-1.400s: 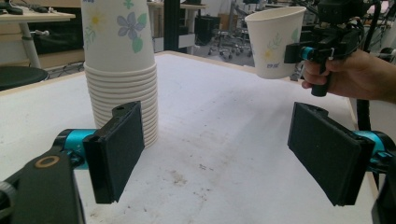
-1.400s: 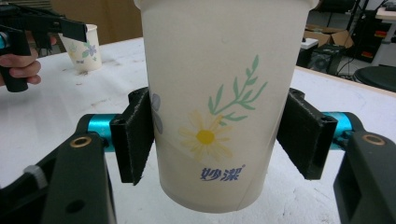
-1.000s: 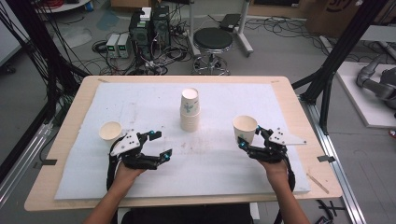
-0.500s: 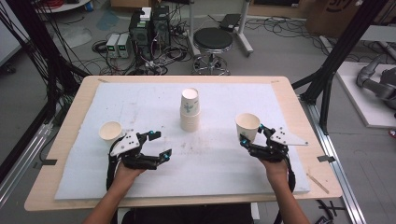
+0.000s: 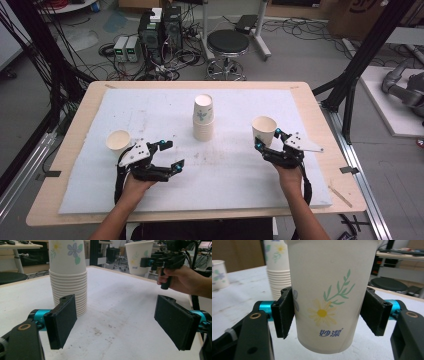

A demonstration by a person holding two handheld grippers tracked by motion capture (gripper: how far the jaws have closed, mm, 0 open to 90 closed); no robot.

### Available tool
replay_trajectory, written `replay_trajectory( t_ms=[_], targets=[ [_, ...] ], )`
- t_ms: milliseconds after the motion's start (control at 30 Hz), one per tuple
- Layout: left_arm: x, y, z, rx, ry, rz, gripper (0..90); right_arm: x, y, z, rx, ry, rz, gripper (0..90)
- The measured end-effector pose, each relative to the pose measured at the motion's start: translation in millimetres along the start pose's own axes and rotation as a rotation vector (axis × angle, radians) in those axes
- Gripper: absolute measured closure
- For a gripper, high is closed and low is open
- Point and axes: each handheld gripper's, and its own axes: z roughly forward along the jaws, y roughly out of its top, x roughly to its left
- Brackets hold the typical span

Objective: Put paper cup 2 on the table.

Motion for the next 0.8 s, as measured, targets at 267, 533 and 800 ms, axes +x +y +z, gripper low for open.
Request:
replay_trajectory(
  t_ms=[267, 533, 800],
  targets=[
    [-2.1, -0.7, 2.4, 0.008, -0.015, -0.005, 18.2, -4.8, -3.7, 12.1, -0.012, -0.096, 0.043, 33.2],
    [-2.5, -1.7, 3.0, 0.013, -0.018, -0.009, 18.2, -8.9, -8.8, 25.6, 0.035, -0.168, 0.065, 33.3],
    [-2.2, -1.7, 2.4, 0.013, -0.016, -0.009, 18.2, -8.2, -16.1, 42.8, 0.13, -0.213, 0.095, 33.3]
  ],
)
